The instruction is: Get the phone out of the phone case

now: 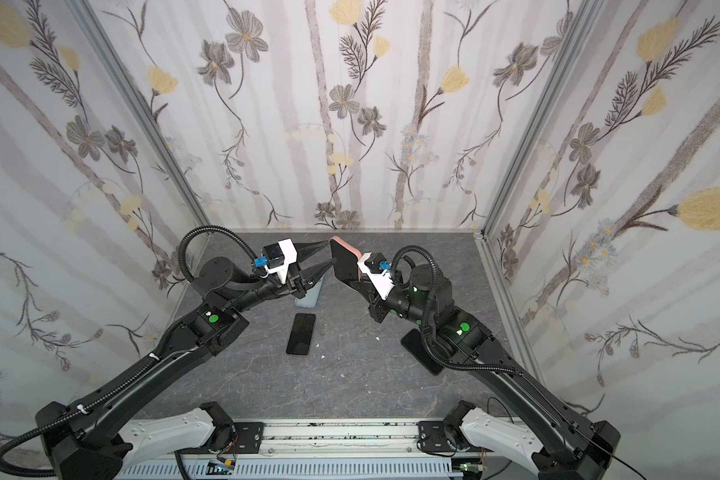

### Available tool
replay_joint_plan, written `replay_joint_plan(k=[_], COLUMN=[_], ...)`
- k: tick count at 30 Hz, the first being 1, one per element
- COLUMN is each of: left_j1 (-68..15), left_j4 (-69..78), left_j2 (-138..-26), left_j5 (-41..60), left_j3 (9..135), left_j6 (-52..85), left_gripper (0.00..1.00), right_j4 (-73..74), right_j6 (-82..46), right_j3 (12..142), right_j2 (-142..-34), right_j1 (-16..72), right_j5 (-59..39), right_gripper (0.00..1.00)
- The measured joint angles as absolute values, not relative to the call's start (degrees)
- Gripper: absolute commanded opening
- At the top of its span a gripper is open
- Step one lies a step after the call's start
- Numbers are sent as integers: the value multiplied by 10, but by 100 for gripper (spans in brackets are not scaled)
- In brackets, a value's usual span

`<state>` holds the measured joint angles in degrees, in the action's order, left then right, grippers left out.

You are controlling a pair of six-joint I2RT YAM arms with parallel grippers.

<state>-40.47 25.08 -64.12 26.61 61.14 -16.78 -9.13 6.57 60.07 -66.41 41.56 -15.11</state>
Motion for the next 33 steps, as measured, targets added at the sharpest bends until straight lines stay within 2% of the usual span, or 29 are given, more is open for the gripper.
replay_joint_plan(k=[13,33], left_j1=[-406,-406], left_j4=[251,268], left_j2=[-638,-642], left_j5=[257,253], left_j3=[608,600], left_j6=[-169,-169], left_gripper=[39,33], right_j4=[-98,-105], right_j6=[71,71], right_j3=[600,601], right_j2=[-665,-663], right_j1=[421,430], right_j5=[-153,-152], right_gripper=[0,0])
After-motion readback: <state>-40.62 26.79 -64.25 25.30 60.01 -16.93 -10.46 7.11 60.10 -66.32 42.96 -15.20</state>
